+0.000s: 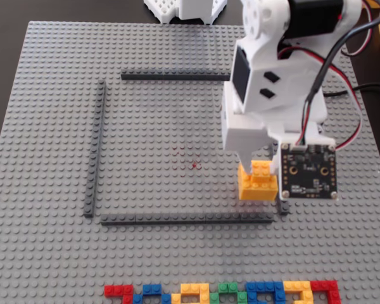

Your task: Grab the cube and place it into the grid

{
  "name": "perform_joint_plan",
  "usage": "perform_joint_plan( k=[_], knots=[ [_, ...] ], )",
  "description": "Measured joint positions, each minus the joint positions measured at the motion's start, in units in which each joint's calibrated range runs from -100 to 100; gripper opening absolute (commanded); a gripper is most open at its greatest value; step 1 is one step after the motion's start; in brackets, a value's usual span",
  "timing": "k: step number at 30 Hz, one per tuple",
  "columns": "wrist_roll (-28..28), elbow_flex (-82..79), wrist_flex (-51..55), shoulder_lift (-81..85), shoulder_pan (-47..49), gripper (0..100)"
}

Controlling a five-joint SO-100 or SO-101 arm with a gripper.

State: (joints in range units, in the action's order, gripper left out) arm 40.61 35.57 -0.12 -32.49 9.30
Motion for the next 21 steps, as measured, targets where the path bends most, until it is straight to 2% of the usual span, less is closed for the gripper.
perform_joint_plan(
  k=[21],
  knots=[
    [-0.7,1.1,-0.2,-3.5,1.7,8]
  ],
)
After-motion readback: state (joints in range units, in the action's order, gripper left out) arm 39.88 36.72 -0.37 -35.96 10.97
